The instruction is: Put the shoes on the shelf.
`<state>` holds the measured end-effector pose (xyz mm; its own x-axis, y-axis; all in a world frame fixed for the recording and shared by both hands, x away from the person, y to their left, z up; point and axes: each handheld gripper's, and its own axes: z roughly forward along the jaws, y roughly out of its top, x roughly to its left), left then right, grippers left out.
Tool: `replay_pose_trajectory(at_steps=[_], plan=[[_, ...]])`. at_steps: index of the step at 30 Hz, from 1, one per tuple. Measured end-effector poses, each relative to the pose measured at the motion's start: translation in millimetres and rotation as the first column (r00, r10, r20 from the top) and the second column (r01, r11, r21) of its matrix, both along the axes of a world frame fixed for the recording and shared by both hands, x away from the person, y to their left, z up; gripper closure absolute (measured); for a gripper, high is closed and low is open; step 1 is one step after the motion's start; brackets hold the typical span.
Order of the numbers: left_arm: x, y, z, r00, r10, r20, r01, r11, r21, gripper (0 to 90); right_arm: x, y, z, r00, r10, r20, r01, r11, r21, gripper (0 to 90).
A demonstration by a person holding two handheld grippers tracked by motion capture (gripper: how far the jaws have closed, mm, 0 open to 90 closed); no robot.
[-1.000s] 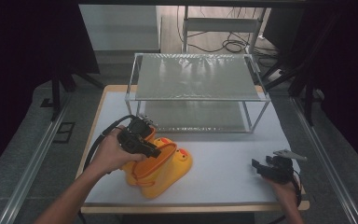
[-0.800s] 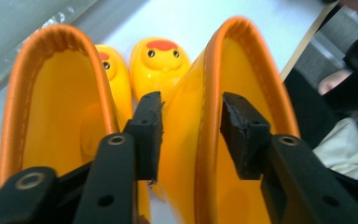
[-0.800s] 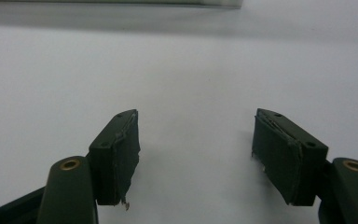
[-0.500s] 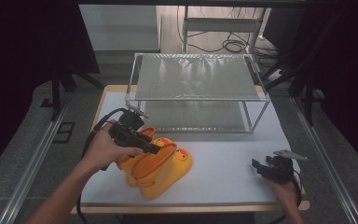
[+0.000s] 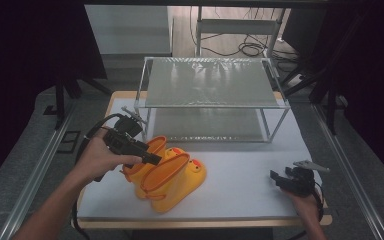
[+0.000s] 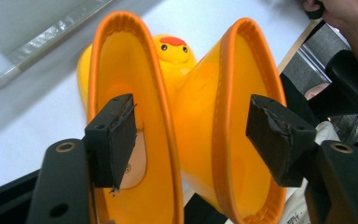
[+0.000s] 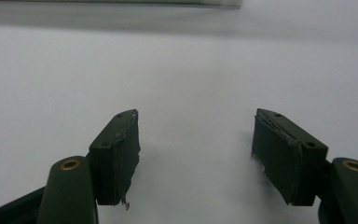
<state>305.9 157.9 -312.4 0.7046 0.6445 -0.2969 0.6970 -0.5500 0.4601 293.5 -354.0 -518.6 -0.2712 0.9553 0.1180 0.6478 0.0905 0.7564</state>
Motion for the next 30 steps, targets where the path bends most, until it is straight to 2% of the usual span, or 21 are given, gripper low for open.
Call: replay_pose_trajectory(at_steps=[4,8,12,16,18,22,27,30], plan=[[1.3,-1.5,-6.2,0.9993,-0.011,-0.036,0.011,0.9998,0.016,30.8,-0.1,0.1,0.0,1.0,-0.001,-0.001,0.001,1.0,0.001,31.8],[2.6,-7.9,-11.6,0.9985,-0.021,-0.05,0.023,0.9989,0.041,29.3,-0.1,0.0,0.1,1.0,-0.001,-0.002,0.001,1.0,0.0,31.9],[4.5,-18.1,-21.8,0.9974,-0.031,-0.065,0.037,0.9947,0.096,29.6,0.0,-0.2,0.0,1.0,-0.003,-0.001,0.003,1.0,0.006,31.9],[6.9,-26.2,-28.2,0.9972,-0.022,-0.071,0.03,0.9919,0.124,39.9,0.0,-0.3,-0.2,1.0,-0.005,0.002,0.005,1.0,0.009,31.9],[7.1,-28.9,-30.5,0.9959,-0.028,-0.087,0.038,0.9932,0.11,48.8,0.0,-0.4,-0.1,1.0,-0.003,0.0,0.003,1.0,0.008,31.9],[6.5,-30.8,-30.7,0.9966,-0.03,-0.076,0.04,0.9915,0.124,68.5,0.1,-0.3,-0.3,1.0,-0.004,0.003,0.004,1.0,0.007,32.0],[8.3,-30.8,-32.0,0.9974,-0.023,-0.069,0.032,0.9913,0.128,81.0,0.1,0.2,-0.3,1.0,-0.004,0.002,0.004,1.0,0.003,32.0],[9.2,-29.8,-33.4,0.9975,-0.017,-0.069,0.025,0.9927,0.118,81.8,0.1,0.0,-0.2,1.0,-0.005,0.001,0.005,1.0,0.004,32.2]])
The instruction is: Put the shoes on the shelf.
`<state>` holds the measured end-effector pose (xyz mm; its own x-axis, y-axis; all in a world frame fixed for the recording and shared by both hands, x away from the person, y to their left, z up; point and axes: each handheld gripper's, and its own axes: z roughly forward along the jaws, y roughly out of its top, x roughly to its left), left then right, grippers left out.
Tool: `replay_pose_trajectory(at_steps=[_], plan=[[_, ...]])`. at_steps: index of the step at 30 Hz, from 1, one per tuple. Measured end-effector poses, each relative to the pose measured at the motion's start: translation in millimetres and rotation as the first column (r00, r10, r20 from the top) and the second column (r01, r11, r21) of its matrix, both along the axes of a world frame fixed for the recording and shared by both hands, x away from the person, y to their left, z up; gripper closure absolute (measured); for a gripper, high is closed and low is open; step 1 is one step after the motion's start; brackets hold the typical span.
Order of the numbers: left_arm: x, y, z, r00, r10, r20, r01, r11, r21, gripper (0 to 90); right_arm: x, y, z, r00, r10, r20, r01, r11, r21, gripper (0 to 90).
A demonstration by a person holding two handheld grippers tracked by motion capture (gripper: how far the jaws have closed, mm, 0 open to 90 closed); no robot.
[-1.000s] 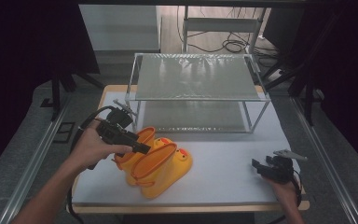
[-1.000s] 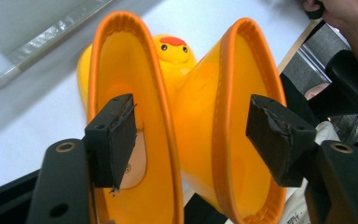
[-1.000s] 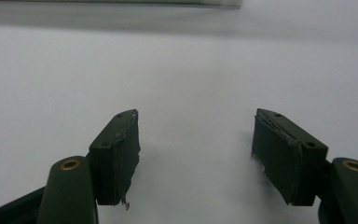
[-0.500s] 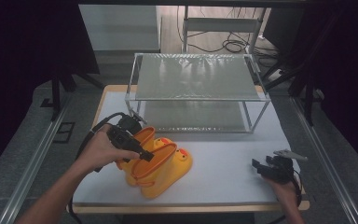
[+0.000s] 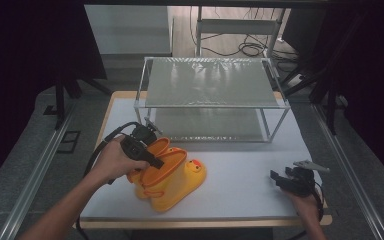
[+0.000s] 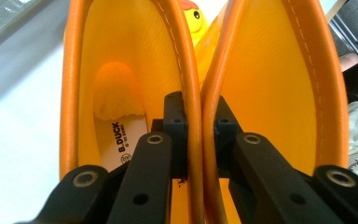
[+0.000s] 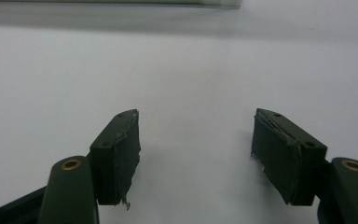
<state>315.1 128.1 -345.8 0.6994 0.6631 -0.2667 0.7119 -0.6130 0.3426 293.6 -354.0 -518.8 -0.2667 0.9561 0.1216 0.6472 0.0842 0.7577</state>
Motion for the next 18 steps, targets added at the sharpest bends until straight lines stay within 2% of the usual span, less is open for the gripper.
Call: replay_pose_trajectory(at_steps=[2,4,5,8,9,16,18], plan=[[-0.1,-0.6,-1.1,1.0,-0.002,-0.003,0.002,1.0,0.003,79.8,0.1,0.2,-0.1,1.0,0.0,0.001,0.0,1.0,-0.001,32.2],[0.1,-4.2,-7.1,1.0,0.0,-0.006,0.001,0.9991,0.043,72.2,0.1,0.2,-0.1,1.0,0.0,0.001,0.0,1.0,-0.001,32.2],[0.0,-6.8,-11.8,0.9999,-0.01,-0.007,0.011,0.9976,0.068,74.7,0.2,0.0,-0.2,1.0,0.001,0.004,-0.001,1.0,-0.003,32.2],[-0.1,-7.4,-10.2,0.9999,-0.013,0.005,0.013,0.9966,0.081,83.1,0.1,-0.5,0.1,1.0,0.0,0.001,0.0,1.0,0.002,32.4],[0.6,-6.6,-10.1,0.9999,-0.012,0.002,0.011,0.9968,0.08,85.7,0.2,-0.8,0.2,1.0,-0.001,-0.001,0.001,1.0,0.003,32.6],[2.7,-5.3,-9.9,0.9997,-0.022,-0.008,0.023,0.9968,0.077,86.8,0.5,-0.8,0.1,1.0,0.0,0.0,0.0,1.0,0.001,32.5],[2.7,-6.9,-9.0,0.9997,-0.021,-0.014,0.022,0.9968,0.076,81.1,0.4,-0.6,0.1,1.0,0.0,0.0,0.0,1.0,-0.001,32.6]])
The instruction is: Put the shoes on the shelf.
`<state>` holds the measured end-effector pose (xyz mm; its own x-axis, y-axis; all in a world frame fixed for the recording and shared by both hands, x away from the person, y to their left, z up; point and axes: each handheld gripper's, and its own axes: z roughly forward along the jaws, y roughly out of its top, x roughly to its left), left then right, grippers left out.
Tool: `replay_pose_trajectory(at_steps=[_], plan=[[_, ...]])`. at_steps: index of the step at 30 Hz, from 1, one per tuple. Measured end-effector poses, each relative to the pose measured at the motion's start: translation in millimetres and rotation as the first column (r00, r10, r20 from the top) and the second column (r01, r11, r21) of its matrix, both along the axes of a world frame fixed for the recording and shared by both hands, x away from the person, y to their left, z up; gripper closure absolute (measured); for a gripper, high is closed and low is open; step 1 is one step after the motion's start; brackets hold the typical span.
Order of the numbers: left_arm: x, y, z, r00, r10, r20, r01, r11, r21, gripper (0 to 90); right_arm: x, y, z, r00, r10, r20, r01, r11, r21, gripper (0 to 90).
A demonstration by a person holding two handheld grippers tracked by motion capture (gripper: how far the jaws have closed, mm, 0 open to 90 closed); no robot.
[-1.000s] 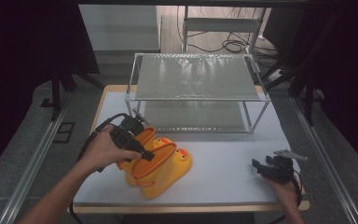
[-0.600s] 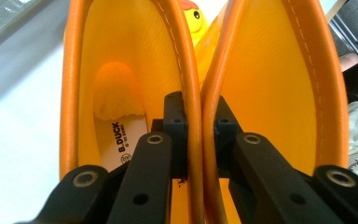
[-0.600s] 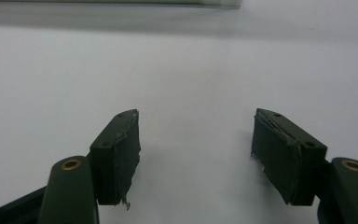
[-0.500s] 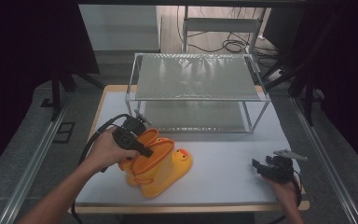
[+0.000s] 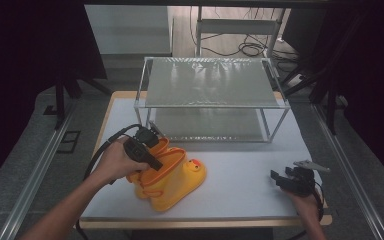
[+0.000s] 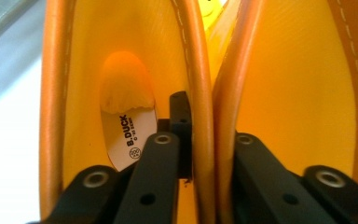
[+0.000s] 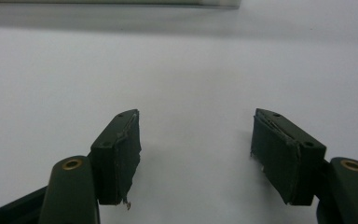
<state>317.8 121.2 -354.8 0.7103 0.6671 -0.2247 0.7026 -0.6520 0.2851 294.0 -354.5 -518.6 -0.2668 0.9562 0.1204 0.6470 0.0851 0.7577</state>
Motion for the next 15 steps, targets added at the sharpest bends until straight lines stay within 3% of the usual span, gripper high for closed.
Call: replay_pose_trajectory(at_steps=[3,7,9,13,15], plan=[[-0.8,-2.9,-0.3,0.9997,-0.014,-0.019,0.015,0.9999,0.008,65.8,0.0,0.2,-0.1,1.0,-0.001,0.001,0.001,1.0,-0.001,32.5],[-0.9,-3.4,1.0,0.9998,-0.013,-0.013,0.013,0.9998,0.013,60.4,0.0,-0.2,0.0,1.0,-0.001,-0.001,0.001,1.0,0.003,32.5],[-0.1,-0.8,5.2,0.9999,-0.002,-0.012,0.002,0.9998,-0.02,58.7,-0.1,-0.2,0.0,1.0,-0.001,-0.003,0.001,1.0,0.005,32.5],[0.1,-1.1,7.7,0.9999,-0.007,-0.011,0.007,0.9999,-0.014,63.7,-0.1,0.0,0.0,1.0,-0.001,-0.003,0.001,1.0,0.003,32.5],[0.1,-2.1,8.4,0.9999,-0.011,-0.011,0.011,0.9999,-0.008,71.9,-0.1,0.1,0.0,1.0,-0.002,-0.002,0.002,1.0,0.002,32.5]])
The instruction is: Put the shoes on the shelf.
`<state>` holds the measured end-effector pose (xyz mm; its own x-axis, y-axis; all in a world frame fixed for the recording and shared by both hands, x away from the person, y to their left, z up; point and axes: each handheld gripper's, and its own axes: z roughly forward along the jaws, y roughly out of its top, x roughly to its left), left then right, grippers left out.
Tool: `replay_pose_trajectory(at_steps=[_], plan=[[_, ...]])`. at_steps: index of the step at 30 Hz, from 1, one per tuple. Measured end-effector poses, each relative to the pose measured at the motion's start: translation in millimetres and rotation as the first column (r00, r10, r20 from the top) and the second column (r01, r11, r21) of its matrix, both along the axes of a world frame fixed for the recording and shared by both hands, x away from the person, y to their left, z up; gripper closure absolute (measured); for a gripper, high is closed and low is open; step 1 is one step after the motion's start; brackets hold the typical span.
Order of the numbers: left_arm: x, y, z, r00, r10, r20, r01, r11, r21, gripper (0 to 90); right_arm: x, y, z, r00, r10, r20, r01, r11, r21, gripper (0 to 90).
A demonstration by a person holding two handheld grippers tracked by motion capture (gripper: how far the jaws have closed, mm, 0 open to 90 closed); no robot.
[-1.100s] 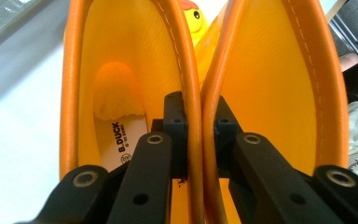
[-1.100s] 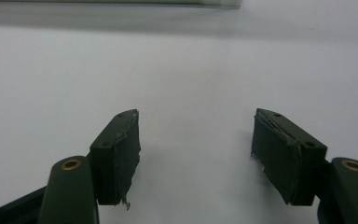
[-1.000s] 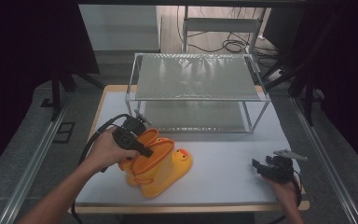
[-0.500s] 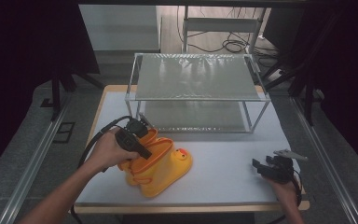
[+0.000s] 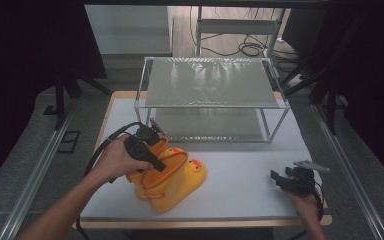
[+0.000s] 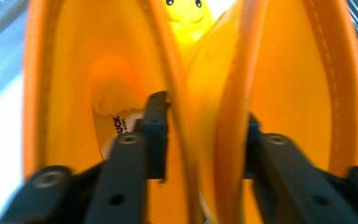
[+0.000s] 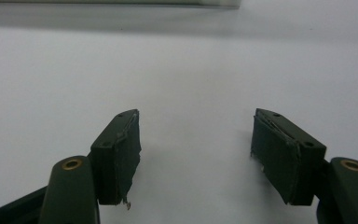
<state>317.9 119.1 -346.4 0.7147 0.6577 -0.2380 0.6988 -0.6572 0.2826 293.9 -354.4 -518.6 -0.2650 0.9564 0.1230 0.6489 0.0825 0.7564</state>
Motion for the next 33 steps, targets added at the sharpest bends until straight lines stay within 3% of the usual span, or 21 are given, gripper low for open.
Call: replay_pose_trajectory(at_steps=[3,8,14,18,21,24,33], plan=[[0.1,-0.5,-0.4,0.9999,0.0,0.011,0.0,1.0,0.008,81.5,0.0,-0.3,0.0,1.0,0.0,0.0,0.0,1.0,0.003,32.6],[1.1,3.4,-0.2,0.9995,0.021,0.024,-0.021,0.9997,-0.011,83.7,0.2,-0.3,-0.1,1.0,-0.002,0.001,0.002,1.0,0.007,32.6],[11.3,4.8,7.8,0.9996,0.02,-0.019,-0.021,0.9974,-0.069,83.8,0.5,-0.3,0.2,1.0,-0.001,-0.002,0.001,1.0,0.003,32.8],[13.3,-0.1,21.4,0.9993,-0.011,-0.036,0.007,0.9944,-0.105,83.7,0.7,-1.4,-0.2,1.0,0.0,0.003,0.0,1.0,0.012,33.0],[12.0,-2.6,33.0,0.9991,-0.021,-0.038,0.015,0.9881,-0.153,83.7,0.7,-1.9,0.2,1.0,0.002,-0.001,-0.002,1.0,0.011,33.0],[11.0,-5.0,47.9,0.9994,-0.027,-0.023,0.022,0.9807,-0.194,83.7,0.6,-2.6,0.2,1.0,0.004,-0.001,-0.004,1.0,0.01,33.0],[14.2,-17.1,90.3,0.9979,-0.052,0.037,0.06,0.9685,-0.242,83.7,0.5,-2.6,0.3,1.0,0.0,-0.003,0.0,1.0,0.013,33.1]])
